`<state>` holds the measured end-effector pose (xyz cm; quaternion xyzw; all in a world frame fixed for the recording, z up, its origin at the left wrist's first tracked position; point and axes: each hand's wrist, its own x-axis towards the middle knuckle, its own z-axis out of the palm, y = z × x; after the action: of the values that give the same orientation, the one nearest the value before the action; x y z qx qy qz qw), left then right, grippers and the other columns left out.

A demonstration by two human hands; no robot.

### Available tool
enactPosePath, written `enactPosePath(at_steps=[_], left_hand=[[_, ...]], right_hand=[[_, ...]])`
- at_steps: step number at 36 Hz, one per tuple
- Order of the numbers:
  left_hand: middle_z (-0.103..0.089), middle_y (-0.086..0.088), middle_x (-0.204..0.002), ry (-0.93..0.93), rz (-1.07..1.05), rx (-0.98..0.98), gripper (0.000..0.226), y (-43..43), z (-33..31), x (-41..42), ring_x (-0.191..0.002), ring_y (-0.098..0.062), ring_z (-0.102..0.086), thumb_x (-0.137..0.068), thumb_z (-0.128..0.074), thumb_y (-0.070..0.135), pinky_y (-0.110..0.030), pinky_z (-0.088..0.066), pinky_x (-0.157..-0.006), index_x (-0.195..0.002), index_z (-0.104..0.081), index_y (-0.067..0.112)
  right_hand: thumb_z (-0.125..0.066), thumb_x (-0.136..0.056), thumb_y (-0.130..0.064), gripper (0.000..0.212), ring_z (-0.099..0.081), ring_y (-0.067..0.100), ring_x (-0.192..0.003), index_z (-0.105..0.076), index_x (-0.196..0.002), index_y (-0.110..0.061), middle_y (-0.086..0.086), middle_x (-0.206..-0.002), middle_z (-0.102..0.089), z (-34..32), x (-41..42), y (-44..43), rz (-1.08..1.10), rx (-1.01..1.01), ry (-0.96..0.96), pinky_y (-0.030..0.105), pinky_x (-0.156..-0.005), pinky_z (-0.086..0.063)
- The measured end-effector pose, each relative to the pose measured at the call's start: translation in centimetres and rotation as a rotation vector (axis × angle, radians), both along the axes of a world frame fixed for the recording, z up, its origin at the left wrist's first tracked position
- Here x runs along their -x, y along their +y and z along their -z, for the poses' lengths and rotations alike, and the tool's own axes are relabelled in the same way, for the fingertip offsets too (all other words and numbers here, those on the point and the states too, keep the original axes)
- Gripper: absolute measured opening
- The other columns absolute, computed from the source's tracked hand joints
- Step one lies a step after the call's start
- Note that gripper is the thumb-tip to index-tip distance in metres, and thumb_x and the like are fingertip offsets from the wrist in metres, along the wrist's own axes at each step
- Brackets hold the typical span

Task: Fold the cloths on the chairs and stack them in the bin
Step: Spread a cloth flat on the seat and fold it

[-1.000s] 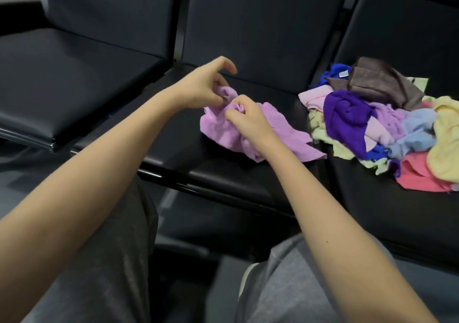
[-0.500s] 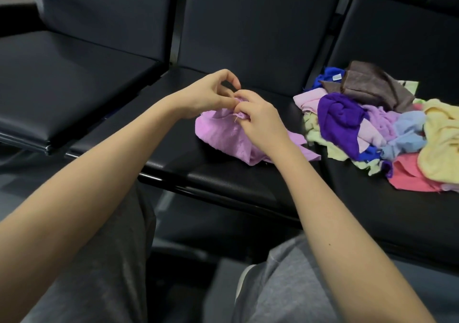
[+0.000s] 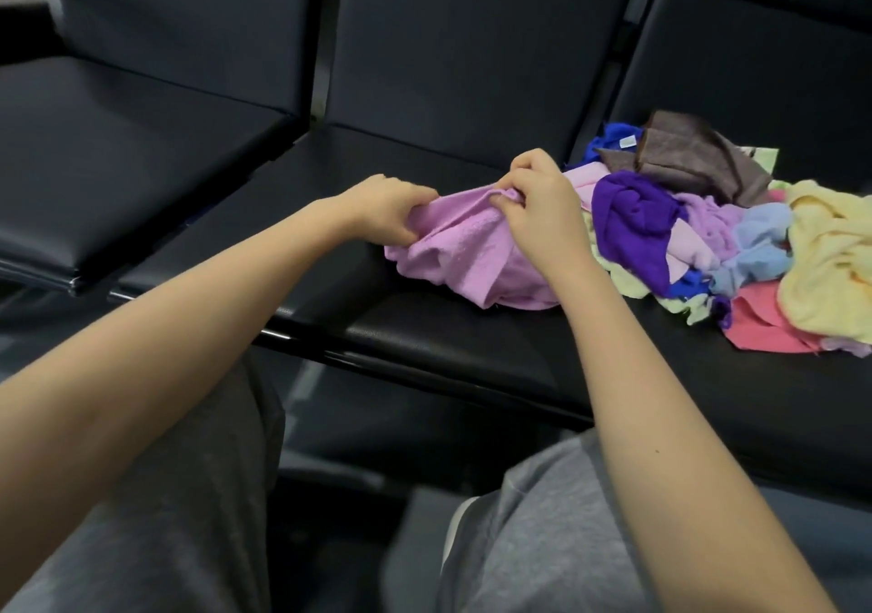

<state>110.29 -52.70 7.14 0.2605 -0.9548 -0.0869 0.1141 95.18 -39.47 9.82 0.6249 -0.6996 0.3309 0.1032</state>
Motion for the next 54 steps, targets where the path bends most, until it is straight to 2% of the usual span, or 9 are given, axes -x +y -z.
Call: enactPosePath(at_steps=[5, 9, 13, 17, 20, 28, 37, 46, 54], left_hand=[[-0.061, -0.004, -0.089, 0.207, 0.090, -0.046, 0.028, 0.0, 0.8, 0.3, -0.076, -0.030, -0.057, -0.092, -0.048, 0.013, -0.033, -0.041, -0.064, -0.118, -0.038, 0.017], [-0.051, -0.003, -0.115, 0.309, 0.166, 0.104, 0.032, -0.2, 0.7, 0.4, -0.078, -0.033, -0.057, -0.089, -0.043, 0.005, -0.040, -0.049, -0.067, -0.108, -0.041, 0.030], [-0.058, -0.009, -0.106, 0.148, 0.248, 0.138, 0.029, -0.4, 1.6, 0.7, -0.087, -0.031, -0.058, -0.081, -0.041, 0.008, -0.041, -0.049, -0.075, -0.097, -0.065, 0.009], [-0.053, 0.001, -0.098, 0.086, 0.166, -0.205, 0.029, -0.1, 1.4, 0.9, -0.092, -0.018, -0.054, -0.082, -0.045, 0.018, -0.029, -0.043, -0.085, -0.102, -0.063, 0.008], [-0.047, 0.007, -0.087, 0.155, 0.146, -0.433, 0.020, 0.4, 0.8, 1.0, -0.074, 0.001, -0.049, -0.085, -0.055, 0.028, -0.012, -0.040, -0.068, -0.089, -0.058, 0.009], [-0.052, -0.013, -0.083, -0.166, 0.015, -0.116, 0.029, -1.1, 1.8, 0.3, -0.077, -0.027, -0.051, -0.091, -0.058, 0.026, -0.035, -0.040, -0.070, -0.076, -0.054, 0.001], [-0.055, -0.001, -0.068, 0.524, -0.062, -0.200, 0.024, -0.8, -4.7, 1.0, -0.065, -0.010, -0.047, -0.095, -0.055, 0.026, -0.010, -0.034, -0.053, -0.087, -0.072, 0.010], [-0.041, 0.000, -0.054, -0.088, 0.008, 0.058, 0.035, -4.6, -11.3, -0.9, -0.050, -0.013, -0.033, -0.082, -0.066, 0.023, -0.032, -0.035, -0.056, -0.055, -0.046, 0.011], [-0.056, 0.006, -0.070, 0.114, 0.205, -0.448, 0.019, -2.7, -9.3, 0.2, -0.068, -0.006, -0.052, -0.092, -0.061, 0.015, -0.024, -0.043, -0.067, -0.074, -0.055, 0.014]], right_hand=[[-0.053, -0.095, -0.009, 0.016, -0.045, 0.012, -0.086, -0.062, -0.093, 0.004, 0.009, -0.114, -0.050, 0.1, 1.8, 0.5, 0.181, 0.066, -0.054, 0.015, -0.071, -0.029], [-0.053, -0.095, -0.009, 0.016, -0.043, 0.008, -0.085, -0.061, -0.092, 0.004, 0.010, -0.118, -0.049, 0.0, 2.9, 1.0, 0.241, 0.101, -0.102, 0.011, -0.070, -0.028], [-0.051, -0.096, -0.010, 0.015, -0.043, 0.008, -0.084, -0.060, -0.090, 0.002, 0.009, -0.117, -0.049, 0.1, 3.0, 1.2, 0.231, 0.079, -0.096, 0.009, -0.071, -0.028], [-0.051, -0.096, -0.010, 0.016, -0.045, 0.009, -0.086, -0.062, -0.094, 0.002, 0.009, -0.118, -0.050, 0.1, 3.3, 1.1, 0.240, 0.086, -0.084, 0.011, -0.072, -0.030], [-0.052, -0.096, -0.011, 0.018, -0.049, 0.013, -0.090, -0.063, -0.097, 0.002, 0.009, -0.119, -0.050, 0.2, 3.8, 1.0, 0.266, 0.094, -0.084, 0.015, -0.074, -0.034], [-0.052, -0.096, -0.009, 0.017, -0.047, 0.017, -0.103, -0.062, -0.101, 0.004, 0.012, -0.124, -0.048, 0.1, 4.4, 1.1, 0.379, 0.103, -0.051, 0.015, -0.078, -0.029], [-0.048, -0.095, -0.007, 0.019, -0.044, 0.032, -0.109, -0.062, -0.106, -0.001, 0.016, -0.118, -0.052, -0.7, 4.5, 1.2, 0.462, -0.043, 0.086, 0.036, -0.090, -0.034], [-0.047, -0.091, 0.000, 0.019, -0.045, 0.036, -0.102, -0.062, -0.102, 0.003, 0.022, -0.110, -0.053, -10.5, 8.2, 1.4, 0.436, 0.109, 0.312, 0.039, -0.084, -0.031], [-0.047, -0.093, 0.003, 0.020, -0.045, 0.025, -0.105, -0.063, -0.105, -0.001, 0.011, -0.113, -0.052, -13.8, 8.0, 0.7, 0.355, 0.143, 0.276, 0.031, -0.085, -0.040]])
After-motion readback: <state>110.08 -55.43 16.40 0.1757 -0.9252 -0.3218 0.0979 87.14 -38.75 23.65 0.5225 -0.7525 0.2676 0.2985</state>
